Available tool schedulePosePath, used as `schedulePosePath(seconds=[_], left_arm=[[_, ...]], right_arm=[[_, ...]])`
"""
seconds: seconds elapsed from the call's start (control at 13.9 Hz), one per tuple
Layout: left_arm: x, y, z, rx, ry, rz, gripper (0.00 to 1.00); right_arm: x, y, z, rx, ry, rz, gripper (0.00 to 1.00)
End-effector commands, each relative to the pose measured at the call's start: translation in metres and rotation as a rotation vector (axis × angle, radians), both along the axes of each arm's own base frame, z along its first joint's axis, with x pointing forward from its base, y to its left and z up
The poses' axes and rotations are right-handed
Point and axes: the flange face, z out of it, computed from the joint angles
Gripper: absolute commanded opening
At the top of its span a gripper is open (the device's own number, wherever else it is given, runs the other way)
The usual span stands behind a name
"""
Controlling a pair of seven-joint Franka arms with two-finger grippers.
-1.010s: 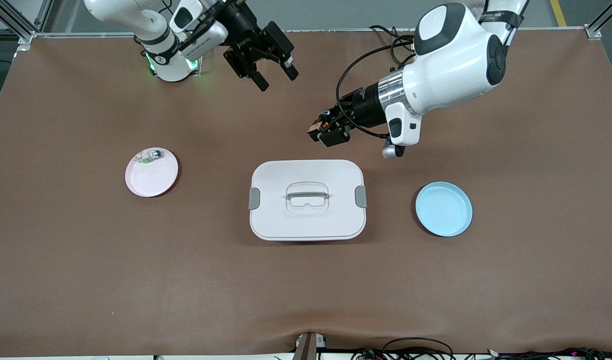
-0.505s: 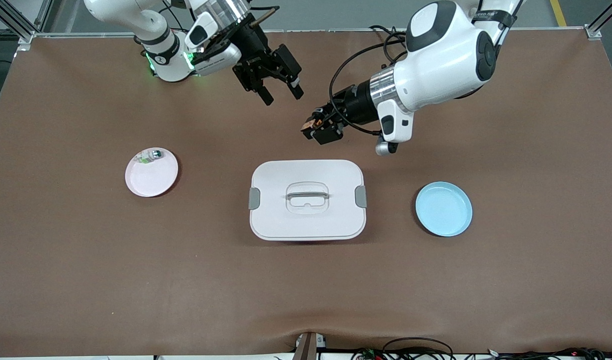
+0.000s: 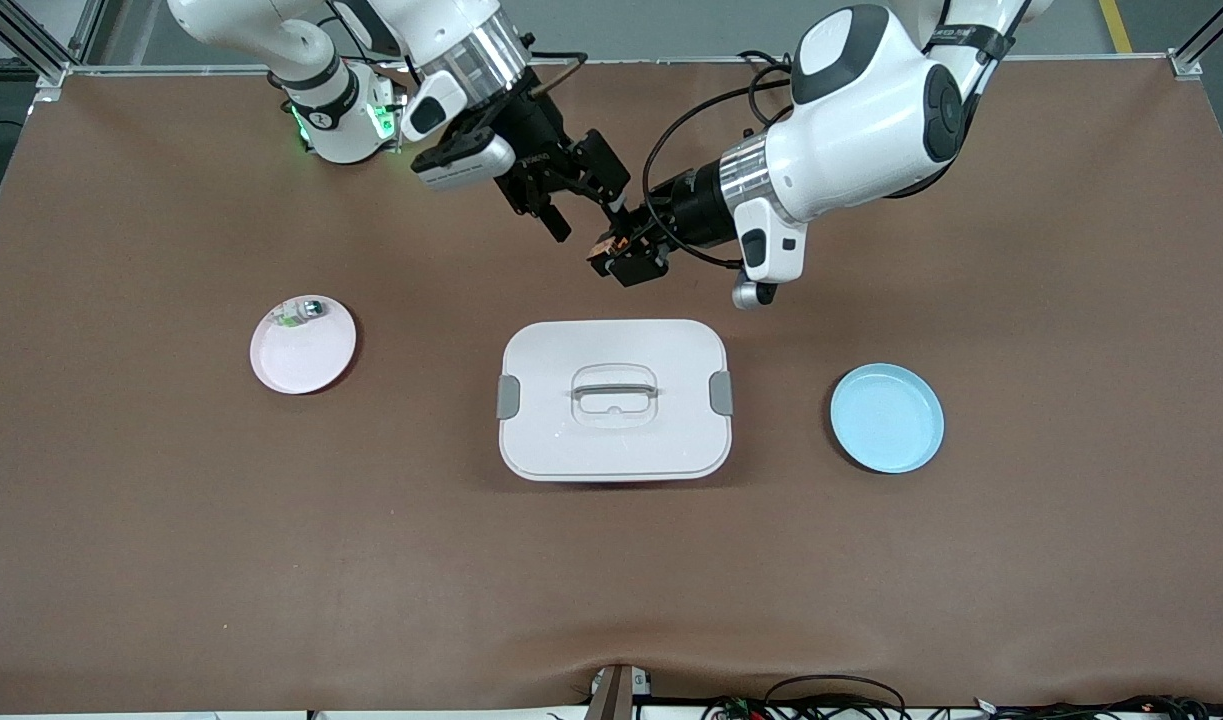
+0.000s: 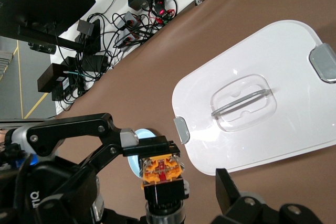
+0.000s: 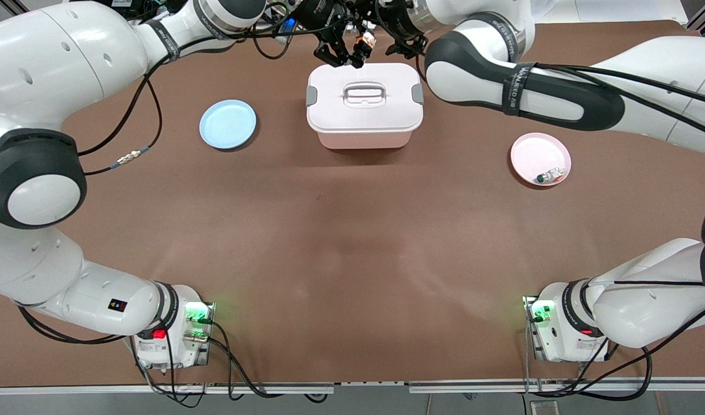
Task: Transfer orange switch to right arm and place
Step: 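Bring the switch toward the right gripper above the white box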
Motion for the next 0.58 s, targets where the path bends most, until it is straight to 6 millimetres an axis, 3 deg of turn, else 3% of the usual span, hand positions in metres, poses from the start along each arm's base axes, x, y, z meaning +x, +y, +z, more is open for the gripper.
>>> schedulePosePath(seconds=[0.0, 0.51], left_arm=[[0.001, -0.004, 0.006, -0.02, 0.006, 0.018, 0.24], [0.002, 0.0, 0.007, -0.019, 0.006, 0.023, 0.24]], right_arm=[[0.005, 0.011, -0.007, -0.034, -0.022, 0.013, 1.0], [0.016, 0.006, -0.028, -0.096, -0.029, 0.047, 1.0]])
